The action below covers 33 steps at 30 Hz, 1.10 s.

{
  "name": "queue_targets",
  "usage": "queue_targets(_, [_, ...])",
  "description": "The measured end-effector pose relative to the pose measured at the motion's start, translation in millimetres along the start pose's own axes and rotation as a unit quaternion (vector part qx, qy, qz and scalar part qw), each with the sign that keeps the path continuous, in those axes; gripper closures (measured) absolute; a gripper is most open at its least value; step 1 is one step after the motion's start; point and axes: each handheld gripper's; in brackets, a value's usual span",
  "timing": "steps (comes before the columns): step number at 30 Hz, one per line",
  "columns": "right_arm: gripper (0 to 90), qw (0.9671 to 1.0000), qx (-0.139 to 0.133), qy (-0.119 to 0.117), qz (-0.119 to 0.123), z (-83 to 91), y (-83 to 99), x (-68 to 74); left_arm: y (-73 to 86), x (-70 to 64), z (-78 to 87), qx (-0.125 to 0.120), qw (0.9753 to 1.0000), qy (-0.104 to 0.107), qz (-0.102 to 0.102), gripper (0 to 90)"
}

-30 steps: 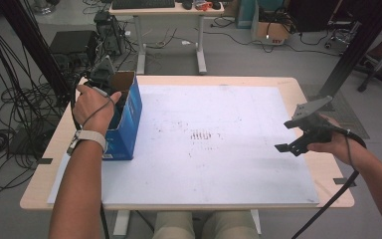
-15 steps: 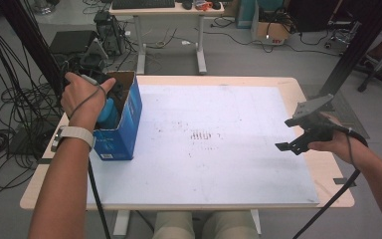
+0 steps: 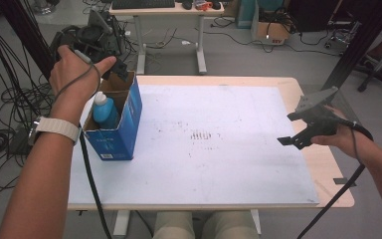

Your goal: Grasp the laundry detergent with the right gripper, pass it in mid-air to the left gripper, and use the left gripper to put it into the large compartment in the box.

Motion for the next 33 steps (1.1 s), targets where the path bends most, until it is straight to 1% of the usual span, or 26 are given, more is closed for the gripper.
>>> queue_targets(1, [8.2, 1.0, 0.001, 0.0, -0.001, 0.8, -1.4, 0.1, -0.6, -3.9, 2.9, 0.0, 1.0, 0.004, -0.008, 9.0])
queue_targets(2, [8.2, 1.0, 0.001, 0.0, 0.004, 1.3, -2.7, -0.6, -1.1, -8.2, 5.2, 0.002, 0.9997, 0.007, -0.022, 9.0])
queue_targets(3, [8.3, 1.0, 0.003, 0.0, 0.004, 2.0, -4.6, -0.7, -1.3, -10.9, 6.2, 0.003, 0.9995, 0.011, -0.03, 9.0])
queue_targets(5, [8.3, 1.0, 0.003, 0.0, 0.007, 3.0, -7.4, -0.8, -0.8, -19.7, 9.3, -0.002, 0.9985, 0.022, -0.05, 9.0])
queue_targets(8, [8.2, 0.9999, 0.006, -0.001, 0.009, 4.1, -11.7, -0.3, 1.3, -31.6, 12.0, -0.006, 0.9964, 0.044, -0.073, 8.9])
queue_targets(10, [8.0, 0.9999, 0.008, -0.003, 0.01, 4.4, -14.1, -0.2, 2.8, -41.0, 12.9, -0.011, 0.9936, 0.055, -0.098, 8.8])
queue_targets(12, [7.6, 0.9999, 0.01, -0.005, 0.008, 4.3, -16.0, -0.1, 4.6, -51.4, 13.2, -0.015, 0.9896, 0.072, -0.123, 8.9])
queue_targets(13, [7.5, 0.9999, 0.01, -0.005, 0.008, 4.2, -16.9, 0.1, 6.0, -59.1, 13.7, -0.017, 0.9865, 0.078, -0.143, 8.9])
queue_targets(15, [7.6, 0.9999, 0.01, -0.006, 0.01, 3.8, -18.3, 0.6, 7.7, -67.4, 13.3, -0.021, 0.9835, 0.089, -0.156, 9.0])
queue_targets(16, [7.6, 0.9999, 0.01, -0.006, 0.01, 3.5, -18.7, 0.7, 9.5, -74.2, 12.7, -0.023, 0.9809, 0.099, -0.166, 9.0])
queue_targets(18, [7.6, 0.9999, 0.009, -0.006, 0.009, 3.4, -19.3, 0.8, 12.5, -84.2, 11.1, -0.024, 0.978, 0.108, -0.177, 9.0])
queue_targets(22, [7.5, 0.9999, 0.008, -0.006, 0.006, 3.5, -19.6, 0.5, 18.2, -104.3, 5.3, -0.022, 0.9701, 0.12, -0.21, 9.3])
queue_targets(23, [7.5, 0.9999, 0.006, -0.006, 0.011, 3.1, -19.5, -0.4, 19.2, -108.3, 4.2, -0.022, 0.9685, 0.122, -0.216, 9.2])
queue_targets(25, [7.5, 0.9999, 0.007, -0.006, 0.011, 2.8, -19.4, -0.6, 21.4, -116.3, 1.9, -0.025, 0.9653, 0.127, -0.227, 9.3])
queue_targets(27, [7.5, 0.9999, 0.006, -0.006, 0.011, 2.9, -19.5, -0.6, 22.6, -121.3, 0.5, -0.028, 0.9619, 0.131, -0.239, 9.3])
queue_targets(28, [7.5, 0.9999, 0.008, -0.006, 0.006, 3.2, -19.7, 0.2, 23.1, -123.5, 0.1, -0.029, 0.9593, 0.134, -0.247, 9.3])
queue_targets(30, [7.5, 0.9999, 0.008, -0.006, 0.005, 3.4, -20.0, 0.3, 24.6, -128.1, -0.6, -0.031, 0.9556, 0.137, -0.259, 9.5])
queue_targets(32, [7.5, 0.9999, 0.008, -0.006, 0.005, 3.3, -20.3, 0.2, 26.4, -134.0, -2.1, -0.03, 0.9503, 0.136, -0.279, 9.5])
queue_targets(33, [7.5, 0.9999, 0.008, -0.005, 0.004, 3.1, -20.5, 0.4, 26.6, -135.2, -2.6, -0.03, 0.9473, 0.133, -0.29, 9.5])
Point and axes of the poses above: each handheld gripper's, and its own axes: z roughly backward along the jaws, y roughly out of its underside, x roughly to its left, and after that the axes turned 15 degrees about -y, right-handed
